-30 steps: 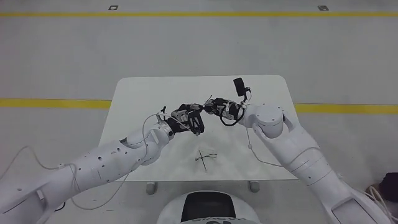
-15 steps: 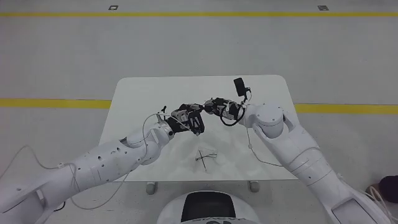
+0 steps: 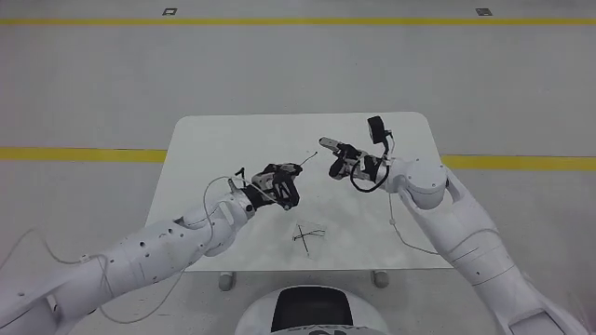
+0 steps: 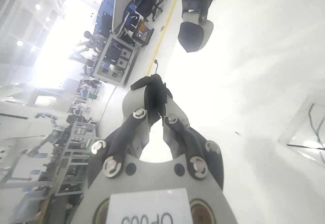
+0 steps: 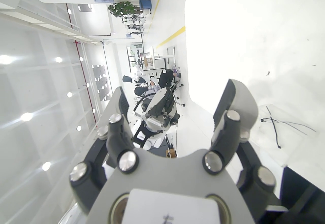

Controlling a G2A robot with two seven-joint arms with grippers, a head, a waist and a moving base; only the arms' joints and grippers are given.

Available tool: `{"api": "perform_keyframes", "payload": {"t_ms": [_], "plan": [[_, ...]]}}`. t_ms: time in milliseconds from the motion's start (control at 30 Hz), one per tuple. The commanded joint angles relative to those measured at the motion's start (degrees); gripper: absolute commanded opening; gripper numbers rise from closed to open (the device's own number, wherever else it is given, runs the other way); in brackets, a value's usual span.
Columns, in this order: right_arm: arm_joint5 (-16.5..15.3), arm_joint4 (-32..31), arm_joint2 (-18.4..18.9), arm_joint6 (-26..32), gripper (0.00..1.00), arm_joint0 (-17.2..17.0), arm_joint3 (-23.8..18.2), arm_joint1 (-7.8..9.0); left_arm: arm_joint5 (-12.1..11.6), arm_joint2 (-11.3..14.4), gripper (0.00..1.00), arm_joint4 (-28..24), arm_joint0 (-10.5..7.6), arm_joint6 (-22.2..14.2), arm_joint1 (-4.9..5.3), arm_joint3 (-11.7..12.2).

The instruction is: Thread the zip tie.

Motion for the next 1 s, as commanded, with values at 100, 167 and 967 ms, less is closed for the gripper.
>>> {"api": "perform_keyframes", "payload": {"t_ms": [100, 167, 967], "plan": [[-0.70, -0.09, 0.59, 1.07, 1.00, -0.35, 0.07, 0.17, -3.71, -2.04, 0.00, -3.93, 0.55, 4.39, 0.31, 1.76], [-0.70, -0.09, 0.59, 1.07, 1.00, -0.35, 0.07, 0.17, -3.71, -2.04, 0.00, -3.93, 0.55, 4.39, 0.31, 1.76], [-15.54, -4.52, 4.10, 16.95, 1.00, 1.67, 6.28, 1.61, -31.62, -6.19, 0.00, -52.44, -0.48, -4.55, -0.89, 8.34]]}}
